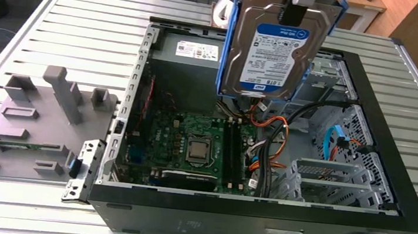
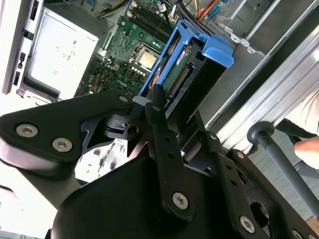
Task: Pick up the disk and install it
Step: 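Pick up the disk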
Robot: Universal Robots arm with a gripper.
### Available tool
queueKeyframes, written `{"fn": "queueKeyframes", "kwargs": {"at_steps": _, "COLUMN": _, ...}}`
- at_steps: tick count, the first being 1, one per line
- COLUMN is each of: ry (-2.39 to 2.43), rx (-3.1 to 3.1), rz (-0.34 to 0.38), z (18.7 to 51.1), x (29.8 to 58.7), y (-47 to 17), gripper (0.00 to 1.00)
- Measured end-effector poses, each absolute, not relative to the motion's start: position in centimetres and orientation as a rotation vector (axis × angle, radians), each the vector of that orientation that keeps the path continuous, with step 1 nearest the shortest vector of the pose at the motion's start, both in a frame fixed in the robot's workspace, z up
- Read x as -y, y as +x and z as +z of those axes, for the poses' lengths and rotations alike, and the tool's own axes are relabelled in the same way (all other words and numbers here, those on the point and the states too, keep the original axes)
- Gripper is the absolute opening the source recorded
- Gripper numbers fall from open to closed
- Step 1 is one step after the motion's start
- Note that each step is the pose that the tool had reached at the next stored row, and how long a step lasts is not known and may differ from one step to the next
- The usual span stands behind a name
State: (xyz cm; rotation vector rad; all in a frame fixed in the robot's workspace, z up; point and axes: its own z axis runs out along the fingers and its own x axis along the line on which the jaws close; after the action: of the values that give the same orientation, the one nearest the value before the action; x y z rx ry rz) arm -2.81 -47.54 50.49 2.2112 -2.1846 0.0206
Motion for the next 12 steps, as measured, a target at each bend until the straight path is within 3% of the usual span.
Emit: {"fn": "queueKeyframes", "kwargs": {"at_steps": 12, "ry": 2.209, "rx": 2.182, "rz": 0.026, "z": 50.5, "x": 48.8, "y": -2.8, "gripper": 0.35}}
